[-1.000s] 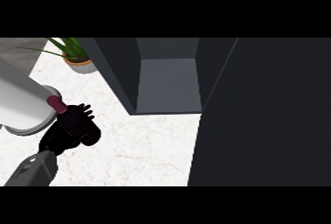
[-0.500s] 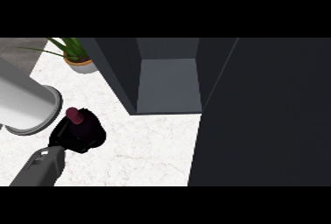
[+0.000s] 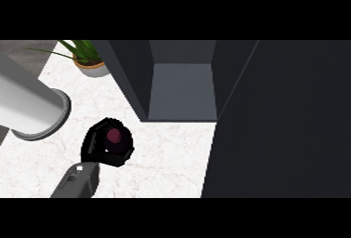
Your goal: Pick up the wine, place it into the cabinet and close the cabinet
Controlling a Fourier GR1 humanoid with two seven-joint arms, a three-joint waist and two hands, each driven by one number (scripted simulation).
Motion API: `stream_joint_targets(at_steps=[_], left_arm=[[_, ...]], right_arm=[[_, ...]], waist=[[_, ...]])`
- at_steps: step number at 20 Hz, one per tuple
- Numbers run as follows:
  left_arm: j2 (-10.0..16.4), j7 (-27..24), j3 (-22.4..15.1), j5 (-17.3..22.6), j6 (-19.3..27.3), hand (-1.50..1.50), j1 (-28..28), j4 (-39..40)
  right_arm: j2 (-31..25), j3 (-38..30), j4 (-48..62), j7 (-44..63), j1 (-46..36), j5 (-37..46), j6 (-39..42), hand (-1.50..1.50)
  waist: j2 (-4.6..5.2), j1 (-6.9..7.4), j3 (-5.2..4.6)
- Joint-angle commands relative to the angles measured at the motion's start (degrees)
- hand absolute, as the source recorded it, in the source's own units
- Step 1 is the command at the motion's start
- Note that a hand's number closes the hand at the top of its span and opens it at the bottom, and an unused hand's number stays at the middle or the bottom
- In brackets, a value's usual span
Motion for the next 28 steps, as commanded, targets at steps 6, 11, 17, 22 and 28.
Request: stream_joint_targets(at_steps=[6, 11, 17, 22, 28], left_arm=[[-5.51, 3.37, -7.63, 0.13, 7.62, 1.5, 8.65, -23.77], [-5.58, 15.63, -15.92, 7.88, 9.85, 1.5, 8.27, -36.07], [-5.6, 30.16, -21.22, 10.8, 16.66, 1.5, 8.7, -50.94], [-5.61, 37.32, -28.0, 9.58, 29.25, 1.5, 3.87, -55.85], [-5.61, 48.02, -26.92, 8.77, 38.46, 1.5, -9.63, -53.35]], right_arm=[[-0.24, -1.31, -5.47, 4.38, 0.85, -4.15, -0.51, -1.5], [-0.12, -2.02, -6.21, 3.52, 3.28, -5.67, 0.66, -1.5], [-1.39, -4.42, -5.78, 4.96, 0.63, -7.28, 0.71, -1.5], [0.45, -1.51, -5.94, 4.8, 2.07, -5.37, -0.09, -1.5], [0.66, -1.77, -6.28, 2.83, 3.81, -5.94, 1.43, -1.5]], waist=[[-0.15, 0.42, 0.01], [-0.12, -0.16, 0.02], [-0.06, -0.13, -0.02], [0.14, -0.5, -0.05], [0.31, -0.96, -0.03]])
